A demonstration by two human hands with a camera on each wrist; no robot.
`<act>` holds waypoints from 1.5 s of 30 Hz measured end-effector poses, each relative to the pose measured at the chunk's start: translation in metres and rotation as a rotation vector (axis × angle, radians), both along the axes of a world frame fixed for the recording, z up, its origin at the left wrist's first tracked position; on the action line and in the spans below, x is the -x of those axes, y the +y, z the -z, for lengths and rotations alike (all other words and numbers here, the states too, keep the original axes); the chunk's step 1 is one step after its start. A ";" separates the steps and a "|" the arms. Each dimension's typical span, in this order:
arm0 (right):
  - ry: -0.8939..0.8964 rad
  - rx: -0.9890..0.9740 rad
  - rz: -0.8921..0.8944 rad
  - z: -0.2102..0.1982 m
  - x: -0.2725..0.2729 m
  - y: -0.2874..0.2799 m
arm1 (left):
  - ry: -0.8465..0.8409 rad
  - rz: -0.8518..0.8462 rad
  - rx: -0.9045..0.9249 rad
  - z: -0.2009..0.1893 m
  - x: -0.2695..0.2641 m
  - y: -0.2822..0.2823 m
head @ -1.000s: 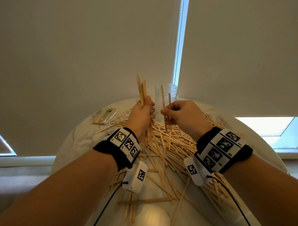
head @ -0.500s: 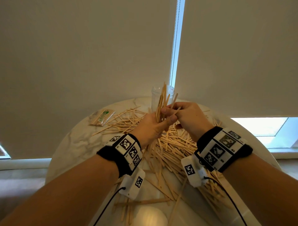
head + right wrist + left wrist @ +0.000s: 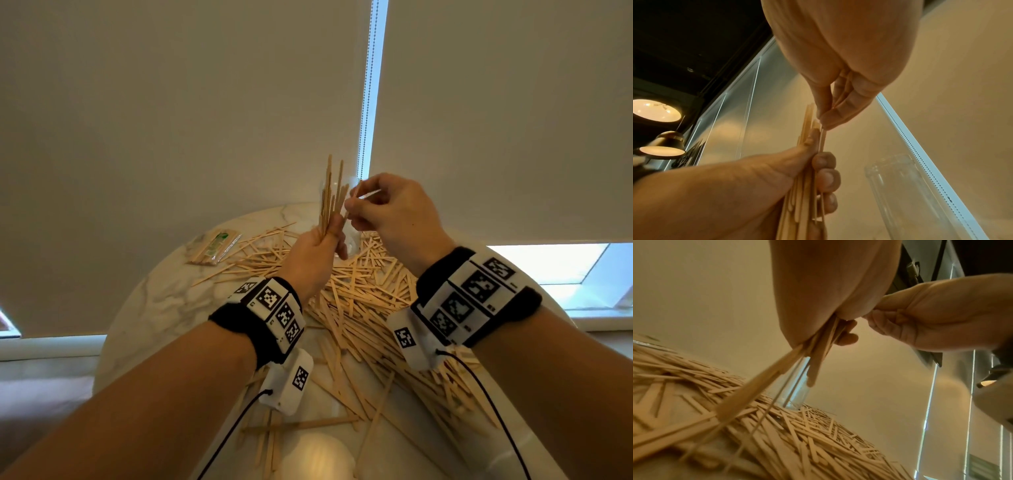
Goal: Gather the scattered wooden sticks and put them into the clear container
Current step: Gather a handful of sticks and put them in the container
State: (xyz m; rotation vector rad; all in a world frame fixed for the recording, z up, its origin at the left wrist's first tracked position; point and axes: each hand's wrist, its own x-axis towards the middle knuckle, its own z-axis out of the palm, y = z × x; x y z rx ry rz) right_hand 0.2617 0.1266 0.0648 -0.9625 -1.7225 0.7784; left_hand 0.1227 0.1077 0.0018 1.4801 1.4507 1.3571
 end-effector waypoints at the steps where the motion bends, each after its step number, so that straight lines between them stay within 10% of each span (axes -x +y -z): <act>1: 0.015 -0.007 -0.006 -0.004 0.002 0.000 | -0.048 0.026 -0.013 -0.001 -0.002 -0.001; 12: -0.664 0.091 -0.230 0.055 0.019 -0.022 | -0.662 0.041 -0.132 -0.033 0.008 0.007; 31: -0.414 0.262 -0.259 0.054 0.024 -0.028 | -0.699 0.079 -0.095 -0.023 0.004 0.004; 36: -0.679 0.222 -0.243 0.027 0.002 -0.024 | -0.403 0.118 -0.055 -0.024 0.011 -0.003; 42: -0.065 -0.102 0.187 -0.045 -0.025 -0.006 | 0.303 0.162 0.090 -0.015 0.027 -0.014; 45: -0.403 -0.084 0.153 -0.047 -0.019 0.001 | 0.490 0.204 0.064 -0.017 0.017 -0.019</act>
